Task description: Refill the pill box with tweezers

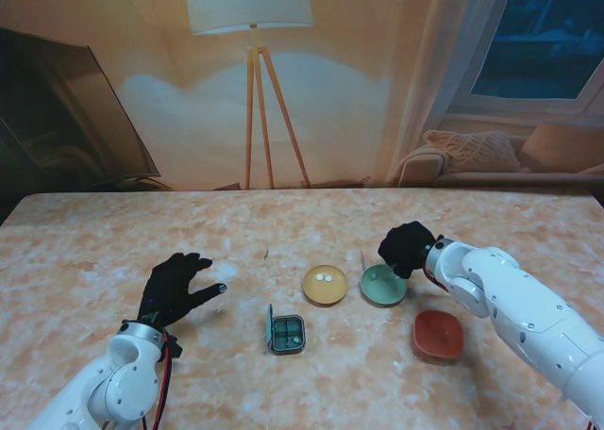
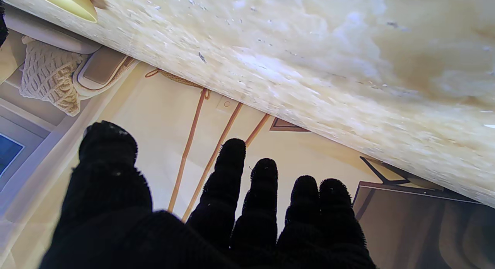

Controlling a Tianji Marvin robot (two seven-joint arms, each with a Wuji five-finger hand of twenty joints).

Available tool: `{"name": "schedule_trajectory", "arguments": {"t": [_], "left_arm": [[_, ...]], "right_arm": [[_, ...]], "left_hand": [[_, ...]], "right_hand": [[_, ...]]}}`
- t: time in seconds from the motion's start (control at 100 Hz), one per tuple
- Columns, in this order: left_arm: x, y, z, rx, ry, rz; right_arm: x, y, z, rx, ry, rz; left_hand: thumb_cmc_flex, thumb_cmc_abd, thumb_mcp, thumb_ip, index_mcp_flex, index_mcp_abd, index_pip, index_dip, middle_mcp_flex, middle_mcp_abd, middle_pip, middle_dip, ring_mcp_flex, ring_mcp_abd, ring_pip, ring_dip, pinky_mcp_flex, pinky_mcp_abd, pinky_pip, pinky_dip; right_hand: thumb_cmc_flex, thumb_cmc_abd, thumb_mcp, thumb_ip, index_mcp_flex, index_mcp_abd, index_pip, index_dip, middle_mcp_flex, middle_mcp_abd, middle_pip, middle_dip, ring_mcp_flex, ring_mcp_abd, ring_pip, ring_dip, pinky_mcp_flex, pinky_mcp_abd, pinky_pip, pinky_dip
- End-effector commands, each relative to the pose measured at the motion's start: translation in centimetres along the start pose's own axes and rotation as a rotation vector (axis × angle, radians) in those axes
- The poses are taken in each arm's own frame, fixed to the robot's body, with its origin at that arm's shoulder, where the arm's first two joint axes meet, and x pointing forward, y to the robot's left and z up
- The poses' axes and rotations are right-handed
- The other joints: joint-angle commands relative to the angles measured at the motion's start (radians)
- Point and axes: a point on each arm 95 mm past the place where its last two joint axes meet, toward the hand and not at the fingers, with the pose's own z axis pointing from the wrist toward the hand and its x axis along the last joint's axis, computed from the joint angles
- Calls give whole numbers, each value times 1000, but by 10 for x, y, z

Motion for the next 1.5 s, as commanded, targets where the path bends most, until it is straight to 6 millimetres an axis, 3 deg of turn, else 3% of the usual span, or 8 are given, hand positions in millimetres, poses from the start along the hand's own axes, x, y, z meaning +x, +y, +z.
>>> {"name": "schedule_trajectory", "arguments": {"t": [0.0,0.8,1.36,1.49], "left_arm": [[2,0,1,-6,5,-2],[0,2,-2,-5,3,-27],[-2,-1,-2,-6,1,-31],[-2,-2,-1,-4,1,-31]], "right_arm": [[2,-3,2,17,3,-4],[8,1,9,46,41,-42],[11,1,7,101,64,-52],[12,0,7,104,67,-49]], "left_hand": [[-1,45,-13,17,-15,-13,-7,-15,-23,-28,-9,-6,-16,-26,-14,-6,-13,-47,-2,-8],[1,55,-14,17,-10,-25,5,-19,-25,-41,-9,-7,-14,-35,-15,-7,-10,-51,-10,-12],[0,57,-14,18,-1,-30,13,-19,-24,-45,-10,-7,-16,-37,-18,-9,-11,-50,-16,-15],[0,55,-14,18,4,-28,16,-18,-20,-44,-9,-7,-16,-37,-19,-9,-11,-50,-16,-15]], "right_hand": [[88,51,51,13,28,-105,50,1,25,74,-9,20,-9,24,31,6,2,-304,19,16],[102,59,52,22,14,-109,38,0,9,64,-19,9,-27,30,17,6,-15,-302,12,13],[86,67,79,38,-37,-93,-75,27,-69,37,-79,6,-116,47,21,-39,-89,-293,-18,2],[82,63,67,26,-21,-106,-38,30,-40,37,-67,14,-104,38,35,-35,-84,-297,-5,8]]}}
